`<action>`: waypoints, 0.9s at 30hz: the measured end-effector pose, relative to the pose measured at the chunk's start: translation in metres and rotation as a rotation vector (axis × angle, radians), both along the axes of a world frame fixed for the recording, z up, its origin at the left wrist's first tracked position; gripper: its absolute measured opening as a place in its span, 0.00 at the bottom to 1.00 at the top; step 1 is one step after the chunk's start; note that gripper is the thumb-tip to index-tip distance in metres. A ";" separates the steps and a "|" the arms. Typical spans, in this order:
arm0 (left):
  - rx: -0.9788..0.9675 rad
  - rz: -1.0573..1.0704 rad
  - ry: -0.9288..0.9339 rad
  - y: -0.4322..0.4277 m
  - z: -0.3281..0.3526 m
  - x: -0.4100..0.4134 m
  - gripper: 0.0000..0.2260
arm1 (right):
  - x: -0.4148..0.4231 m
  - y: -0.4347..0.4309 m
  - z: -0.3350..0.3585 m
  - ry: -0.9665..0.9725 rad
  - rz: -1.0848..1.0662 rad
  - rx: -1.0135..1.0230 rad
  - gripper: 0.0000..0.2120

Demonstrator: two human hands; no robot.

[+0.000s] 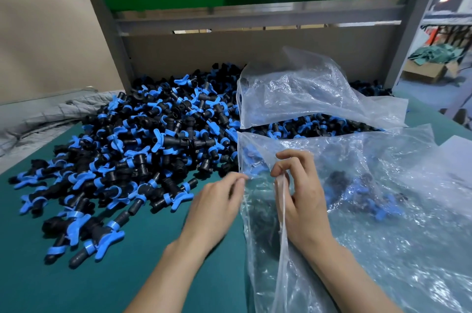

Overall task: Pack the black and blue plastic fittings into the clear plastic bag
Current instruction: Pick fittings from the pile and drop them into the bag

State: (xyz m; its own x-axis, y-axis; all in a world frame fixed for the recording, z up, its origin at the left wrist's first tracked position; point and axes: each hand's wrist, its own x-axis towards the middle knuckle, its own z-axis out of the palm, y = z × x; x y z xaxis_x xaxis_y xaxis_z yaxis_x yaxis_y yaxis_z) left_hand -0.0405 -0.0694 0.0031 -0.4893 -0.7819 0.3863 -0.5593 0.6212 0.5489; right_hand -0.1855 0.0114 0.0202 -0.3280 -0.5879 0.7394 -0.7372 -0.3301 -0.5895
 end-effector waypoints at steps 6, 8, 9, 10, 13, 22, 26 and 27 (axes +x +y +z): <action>-0.219 0.439 -0.165 -0.018 -0.007 0.007 0.14 | 0.001 0.000 -0.002 -0.042 -0.009 0.029 0.07; -0.234 0.497 -0.268 -0.026 -0.010 0.006 0.17 | 0.001 0.000 -0.002 -0.055 -0.013 0.040 0.07; -0.238 0.518 -0.309 -0.030 -0.010 0.005 0.18 | 0.000 0.000 -0.002 -0.060 -0.015 0.046 0.07; -0.243 0.538 -0.337 -0.032 -0.011 0.003 0.18 | 0.000 -0.001 -0.003 -0.065 -0.014 0.053 0.06; -0.244 0.557 -0.352 -0.034 -0.010 -0.001 0.17 | 0.000 -0.001 -0.004 -0.083 -0.008 0.068 0.07; -0.076 0.389 0.253 -0.023 -0.001 0.000 0.09 | -0.001 0.001 -0.003 -0.088 -0.024 0.060 0.07; 0.269 0.352 0.761 -0.026 0.007 0.004 0.12 | -0.001 0.001 -0.003 -0.084 -0.037 0.069 0.07; 0.389 0.338 0.858 -0.027 0.010 0.005 0.14 | -0.001 0.000 -0.003 -0.082 -0.038 0.071 0.07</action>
